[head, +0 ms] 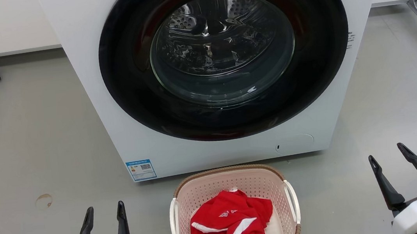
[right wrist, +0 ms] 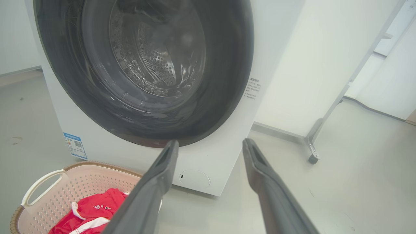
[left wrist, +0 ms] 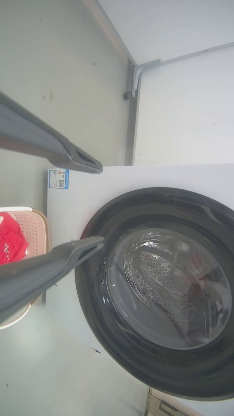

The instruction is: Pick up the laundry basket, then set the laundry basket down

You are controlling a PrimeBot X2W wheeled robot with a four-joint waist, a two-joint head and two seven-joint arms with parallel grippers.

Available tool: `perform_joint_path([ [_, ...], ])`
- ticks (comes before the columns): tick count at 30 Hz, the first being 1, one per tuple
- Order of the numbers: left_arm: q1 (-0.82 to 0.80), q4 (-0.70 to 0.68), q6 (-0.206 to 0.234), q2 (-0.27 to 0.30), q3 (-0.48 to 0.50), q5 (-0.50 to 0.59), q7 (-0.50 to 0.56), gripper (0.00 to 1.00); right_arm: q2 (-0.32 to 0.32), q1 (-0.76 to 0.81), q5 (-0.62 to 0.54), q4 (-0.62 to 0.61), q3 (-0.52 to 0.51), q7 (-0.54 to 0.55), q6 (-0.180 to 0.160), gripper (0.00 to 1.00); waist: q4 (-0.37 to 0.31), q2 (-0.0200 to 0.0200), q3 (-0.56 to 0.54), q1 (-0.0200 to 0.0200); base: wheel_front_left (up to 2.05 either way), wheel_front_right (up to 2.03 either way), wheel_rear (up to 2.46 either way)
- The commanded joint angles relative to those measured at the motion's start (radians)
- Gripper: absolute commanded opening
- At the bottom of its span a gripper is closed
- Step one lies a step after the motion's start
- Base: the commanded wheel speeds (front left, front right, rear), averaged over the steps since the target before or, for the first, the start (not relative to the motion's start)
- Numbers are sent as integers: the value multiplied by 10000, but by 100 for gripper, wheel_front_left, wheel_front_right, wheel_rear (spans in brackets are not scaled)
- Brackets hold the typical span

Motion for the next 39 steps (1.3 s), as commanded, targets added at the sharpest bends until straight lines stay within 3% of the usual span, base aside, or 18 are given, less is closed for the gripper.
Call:
perform_joint_path([
  [1,-171,-254,40,64,251,37,-136,100,-223,-336,95,-192,128,-137,42,100,2,0,3,0,0,0,0],
  [13,-246,-276,15,64,222,40,-136,100,-205,-406,121,-176,148,-137,42,100,26,0,195,0,0,0,0],
  [18,-534,-242,25,64,208,57,-136,100,-175,-760,227,-103,188,-137,42,100,10,0,758,0,0,0,0],
  [27,-1800,301,177,64,-118,-74,-136,100,-94,-1949,362,455,113,-138,42,100,131,0,2460,0,0,0,0],
  [39,-4436,2397,550,64,-1006,-243,-136,100,-75,-3988,465,1960,885,-138,42,100,408,0,5244,0,0,0,0],
])
